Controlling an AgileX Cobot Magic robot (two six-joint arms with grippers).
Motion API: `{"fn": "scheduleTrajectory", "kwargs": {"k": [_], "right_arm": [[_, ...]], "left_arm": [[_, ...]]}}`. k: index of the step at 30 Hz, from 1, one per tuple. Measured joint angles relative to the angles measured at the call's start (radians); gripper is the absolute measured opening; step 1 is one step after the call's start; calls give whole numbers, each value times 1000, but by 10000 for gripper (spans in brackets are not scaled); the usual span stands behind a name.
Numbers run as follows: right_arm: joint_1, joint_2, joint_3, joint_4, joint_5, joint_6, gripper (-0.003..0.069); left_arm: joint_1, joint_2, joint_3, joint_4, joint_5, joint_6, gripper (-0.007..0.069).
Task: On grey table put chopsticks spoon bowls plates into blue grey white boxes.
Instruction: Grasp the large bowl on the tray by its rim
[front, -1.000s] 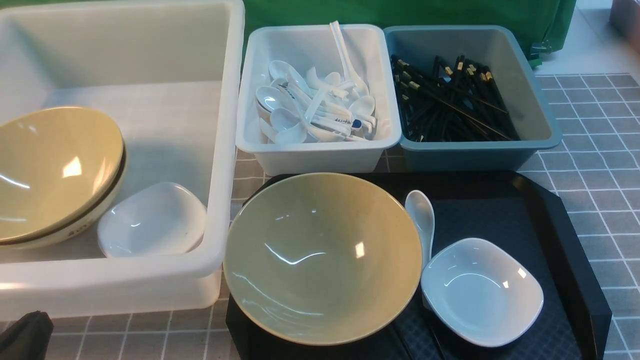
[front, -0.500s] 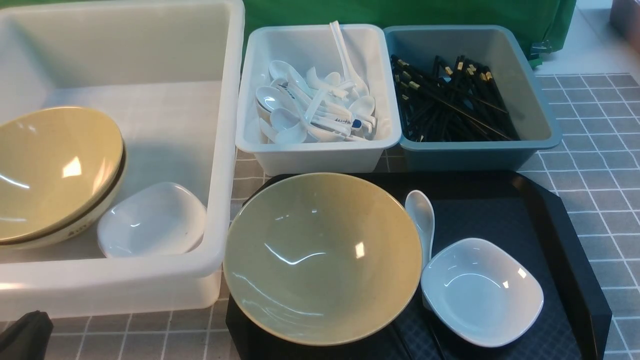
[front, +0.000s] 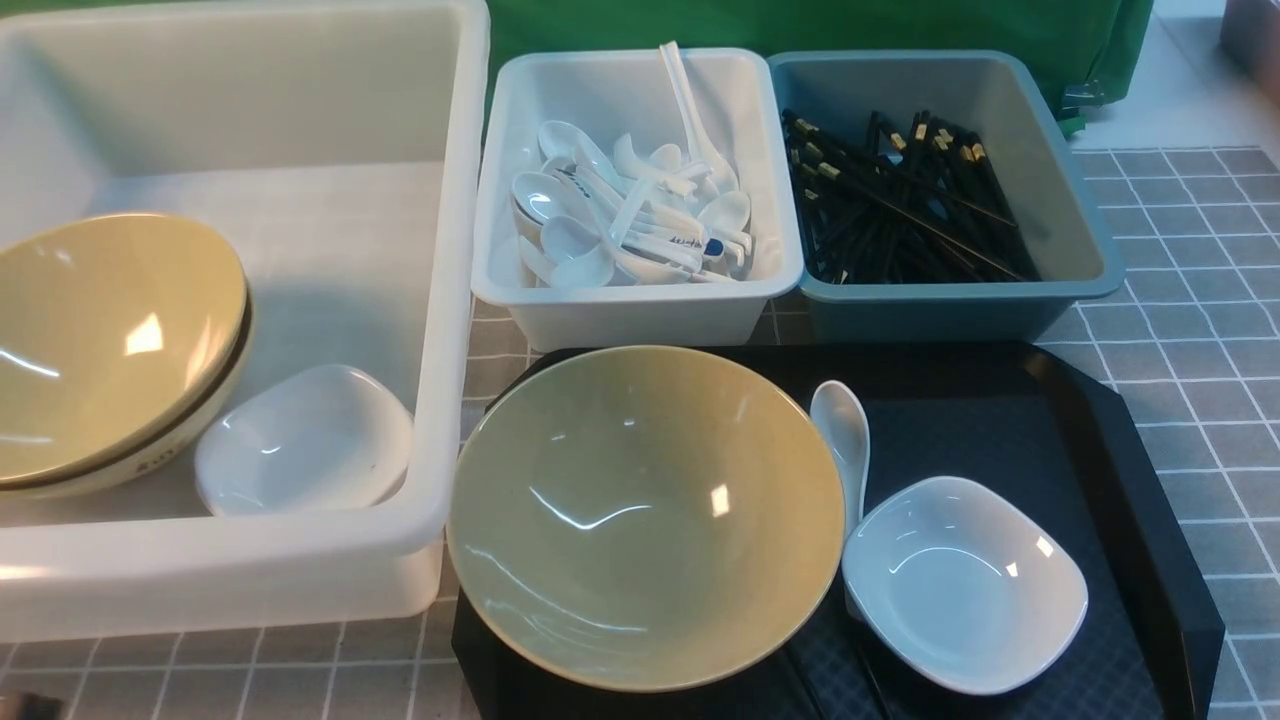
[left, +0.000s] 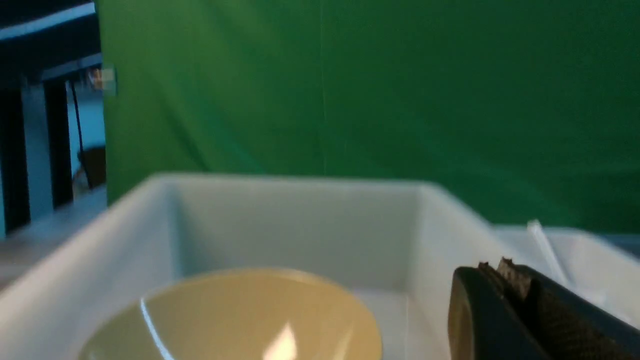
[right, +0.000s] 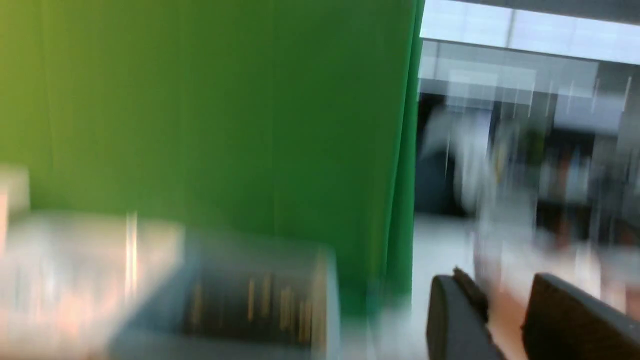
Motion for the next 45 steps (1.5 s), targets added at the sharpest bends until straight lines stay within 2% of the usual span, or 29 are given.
{"fn": "scheduleTrajectory", "kwargs": {"k": [4,5,6,10,12,15,16,17,18,21,23,25,26,27,28,31,32,35,36,37,40,42,45], "right_arm": [[0,0,0,0,-220,186,239],[0,0,0,0,-220,200,239],[0,0,0,8,-287,286,239],[0,0,-1,17,-352,381,238],[0,0,-20,17,-304,389,230],[0,9,-180,17,-45,333,153],[0,24,-250,17,72,285,101],[0,28,-262,17,72,276,101],[0,78,-379,17,241,191,43],[0,184,-483,17,448,145,34],[0,235,-513,17,514,139,34],[0,334,-542,17,671,123,34],[1,342,-543,17,671,121,34],[15,406,-546,23,786,92,34],[20,412,-547,29,798,80,34],[57,488,-546,98,944,-50,34],[78,523,-546,145,1013,-141,34],[127,589,-540,222,1077,-273,34],[127,592,-539,226,1077,-277,34],[152,615,-532,245,1068,-299,34],[188,645,-507,257,992,-320,34],[208,673,-474,263,901,-327,34],[219,694,-451,274,861,-328,34]], "left_arm": [[0,0,0,0,-245,0,-8],[0,0,0,0,-245,0,-8],[0,0,0,-4,-342,-8,-8],[0,-2,-8,-26,-438,-52,-8],[0,-2,-51,-27,-378,-74,-8],[0,35,-296,8,-59,-78,-8],[0,79,-398,27,55,-63,-8],[0,88,-414,30,55,-60,-8],[0,194,-571,62,206,-30,-8],[-9,384,-710,68,339,-13,-8],[-22,450,-761,62,408,-9,-8],[-66,606,-855,4,583,4,-8],[-76,619,-863,-2,599,6,-8],[-131,728,-947,-67,740,47,-8],[-137,751,-955,-83,770,54,-8],[-235,899,-1048,-178,949,159,-8],[-289,965,-1082,-210,1016,210,-8],[-408,1136,-1147,-243,1142,277,-8],[-408,1146,-1150,-243,1147,279,-8],[-470,1225,-1173,-239,1176,287,-8],[-558,1350,-1205,-213,1184,285,-8],[-635,1447,-1226,-168,1176,262,-8],[-690,1551,-1248,-104,1168,221,-8]]}}
